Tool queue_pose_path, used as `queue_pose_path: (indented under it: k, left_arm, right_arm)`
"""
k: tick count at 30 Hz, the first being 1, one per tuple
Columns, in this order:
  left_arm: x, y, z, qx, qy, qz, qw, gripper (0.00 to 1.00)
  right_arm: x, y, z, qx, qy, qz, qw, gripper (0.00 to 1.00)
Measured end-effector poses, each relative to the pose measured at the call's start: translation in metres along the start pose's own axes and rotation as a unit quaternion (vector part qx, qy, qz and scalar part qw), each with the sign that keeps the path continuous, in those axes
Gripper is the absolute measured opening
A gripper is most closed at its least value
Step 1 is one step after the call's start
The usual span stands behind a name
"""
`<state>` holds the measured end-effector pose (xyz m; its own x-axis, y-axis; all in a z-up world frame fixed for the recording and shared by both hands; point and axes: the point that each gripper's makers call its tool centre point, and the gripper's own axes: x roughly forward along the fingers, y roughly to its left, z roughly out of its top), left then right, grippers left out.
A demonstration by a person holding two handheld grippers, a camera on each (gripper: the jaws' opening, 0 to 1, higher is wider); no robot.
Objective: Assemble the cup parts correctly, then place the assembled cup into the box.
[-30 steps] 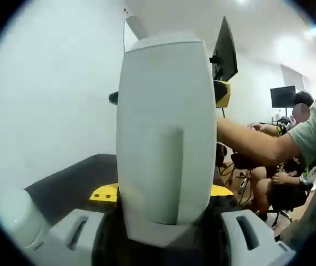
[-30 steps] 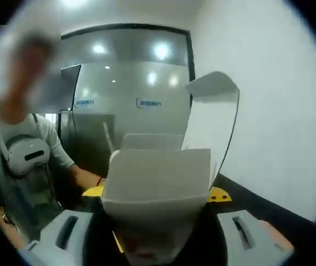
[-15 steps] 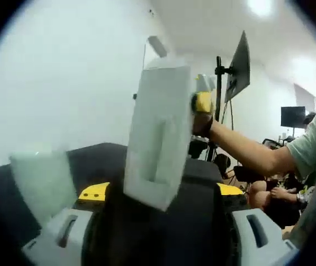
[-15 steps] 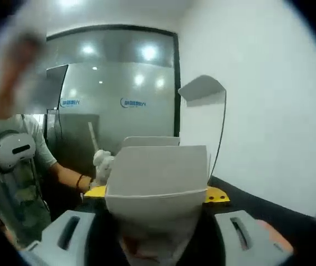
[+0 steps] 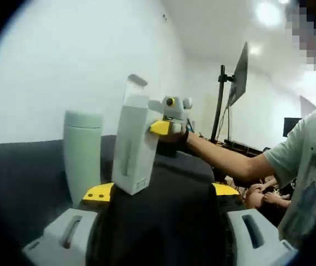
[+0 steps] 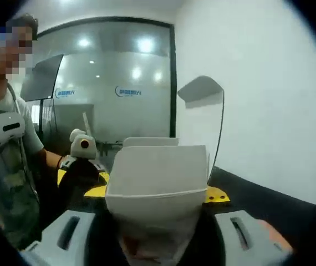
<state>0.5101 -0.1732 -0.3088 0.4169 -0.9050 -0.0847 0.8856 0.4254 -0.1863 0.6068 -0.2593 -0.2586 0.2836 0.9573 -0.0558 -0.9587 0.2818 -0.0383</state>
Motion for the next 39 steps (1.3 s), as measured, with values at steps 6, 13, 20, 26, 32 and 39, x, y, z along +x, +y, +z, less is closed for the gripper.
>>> queue_pose_path:
  k: [6, 13, 20, 26, 32, 39]
  left_arm:
    - [-0.013, 0.014, -0.002, 0.001, 0.0, 0.022, 0.9998, 0.64]
    - [-0.015, 0.022, 0.007, 0.003, -0.011, 0.032, 0.9994, 0.64]
    - [-0.017, 0.037, 0.027, 0.019, -0.021, 0.044, 0.9986, 0.66]
    - [-0.021, 0.07, 0.073, 0.043, -0.053, 0.058, 0.996, 0.66]
    - [0.005, 0.098, 0.091, 0.044, -0.051, 0.035, 0.9971, 0.73]
    - [0.042, 0.102, 0.066, 0.06, -0.019, -0.035, 0.9974, 0.75]
  right_arm:
    - [-0.002, 0.0, 0.004, 0.001, -0.008, 0.005, 1.0, 0.57]
    - [-0.009, -0.009, 0.011, 0.026, -0.016, 0.002, 0.9995, 0.64]
    - [-0.028, -0.008, 0.024, 0.021, -0.014, -0.011, 0.9996, 0.66]
    - [-0.069, 0.004, 0.037, 0.02, -0.012, -0.04, 0.9989, 0.7]
    - [-0.095, 0.031, 0.029, 0.018, 0.006, -0.066, 0.9977, 0.68]
    - [-0.106, 0.066, -0.013, 0.037, 0.04, -0.096, 0.9939, 0.66]
